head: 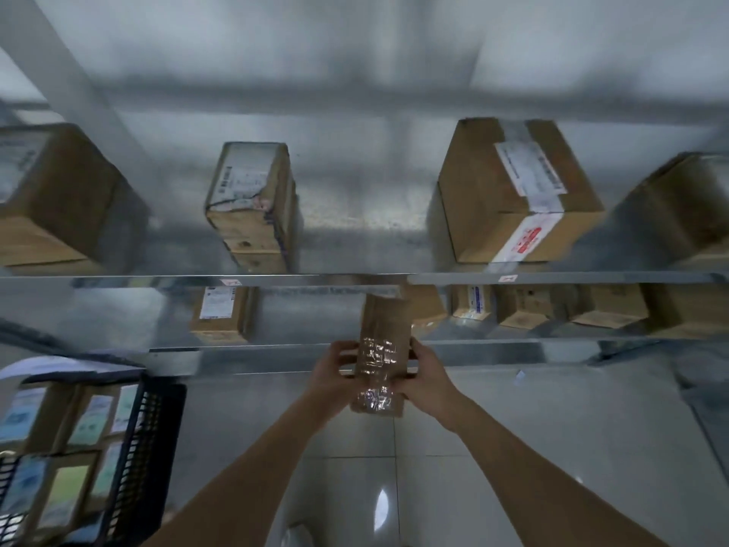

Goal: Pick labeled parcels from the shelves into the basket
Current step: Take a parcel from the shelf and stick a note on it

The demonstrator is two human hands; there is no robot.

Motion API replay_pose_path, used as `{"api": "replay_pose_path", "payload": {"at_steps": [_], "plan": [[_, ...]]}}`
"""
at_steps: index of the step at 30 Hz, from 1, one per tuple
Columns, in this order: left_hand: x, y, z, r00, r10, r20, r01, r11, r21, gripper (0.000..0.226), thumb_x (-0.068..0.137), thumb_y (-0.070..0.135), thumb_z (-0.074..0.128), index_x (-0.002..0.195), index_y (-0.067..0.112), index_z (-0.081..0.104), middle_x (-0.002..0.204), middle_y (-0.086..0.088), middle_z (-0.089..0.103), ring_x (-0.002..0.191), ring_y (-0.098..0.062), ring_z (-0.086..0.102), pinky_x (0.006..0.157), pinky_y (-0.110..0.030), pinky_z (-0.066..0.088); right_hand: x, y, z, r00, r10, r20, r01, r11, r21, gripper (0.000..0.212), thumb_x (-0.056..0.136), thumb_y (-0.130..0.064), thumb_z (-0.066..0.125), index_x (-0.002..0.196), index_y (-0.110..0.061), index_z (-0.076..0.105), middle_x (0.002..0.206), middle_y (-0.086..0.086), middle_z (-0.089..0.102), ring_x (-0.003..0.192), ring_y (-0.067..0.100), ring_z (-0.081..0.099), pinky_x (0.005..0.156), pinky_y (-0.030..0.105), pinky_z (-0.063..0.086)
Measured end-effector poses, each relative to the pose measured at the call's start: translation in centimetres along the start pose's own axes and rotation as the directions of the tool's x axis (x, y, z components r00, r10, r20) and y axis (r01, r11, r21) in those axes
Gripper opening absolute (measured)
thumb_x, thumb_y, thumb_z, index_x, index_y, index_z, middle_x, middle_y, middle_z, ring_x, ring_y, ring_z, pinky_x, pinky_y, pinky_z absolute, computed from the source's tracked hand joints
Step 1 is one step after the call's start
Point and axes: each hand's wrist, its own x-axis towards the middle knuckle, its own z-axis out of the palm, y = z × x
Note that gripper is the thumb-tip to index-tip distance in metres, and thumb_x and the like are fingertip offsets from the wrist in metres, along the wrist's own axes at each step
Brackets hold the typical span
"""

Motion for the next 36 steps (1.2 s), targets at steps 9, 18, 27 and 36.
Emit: {"api": "replay_pose_path", "payload": {"at_steps": [9,18,27,36], "plan": [[-9.9,8.3,0.7,0.999,0.008,-0.045,-0.012,0.997,-0.077,0.040,0.096,0.028,0.062,0.135,0.027,0.051,0.107,-0.008,0.070,0.088,-0.014,0.069,0.063,-0.020,0.056,-8.5,-7.1,-1.2,0.998,0.062,0.007,-0.062,0.998,0.002,0.059,0.079,-0.024,0.088,0.128,-0.028,0.056,0.123,-0.006,0.063,0.109,0.015,0.066,0.086,0.031,0.059],[-19.1,16.8,1.3,0.968,0.140,-0.209,-0.159,0.985,-0.072,0.041,0.090,0.046,0.064,0.092,0.006,0.065,0.084,-0.006,0.069,0.072,-0.014,0.065,0.059,-0.018,0.052,-17.5,-17.5,-3.7,0.997,0.045,0.056,-0.052,0.988,0.145,0.049,0.090,-0.068,0.050,0.120,-0.031,0.063,0.116,-0.007,0.071,0.111,0.018,0.066,0.098,0.036,0.050],[-23.4,23.4,0.8,0.949,0.229,-0.216,-0.256,0.960,-0.108,0.044,0.084,0.023,0.075,0.125,0.016,0.059,0.107,0.001,0.070,0.089,-0.006,0.066,0.064,-0.011,0.049,-20.3,-23.4,-6.1,0.996,-0.083,0.010,0.082,0.991,0.108,0.065,0.084,-0.033,0.081,0.139,-0.017,0.051,0.114,0.002,0.072,0.107,0.018,0.070,0.104,0.044,0.053],[-27.1,25.8,0.2,0.957,0.246,-0.157,-0.273,0.943,-0.189,0.053,0.090,0.037,0.069,0.139,0.034,0.050,0.105,0.001,0.073,0.092,-0.015,0.073,0.081,-0.027,0.056,-23.0,-25.3,-7.9,0.937,-0.281,0.207,0.306,0.946,-0.101,0.100,0.074,-0.006,0.088,0.146,-0.050,0.035,0.134,-0.004,0.055,0.111,0.006,0.060,0.076,0.018,0.056]]}}
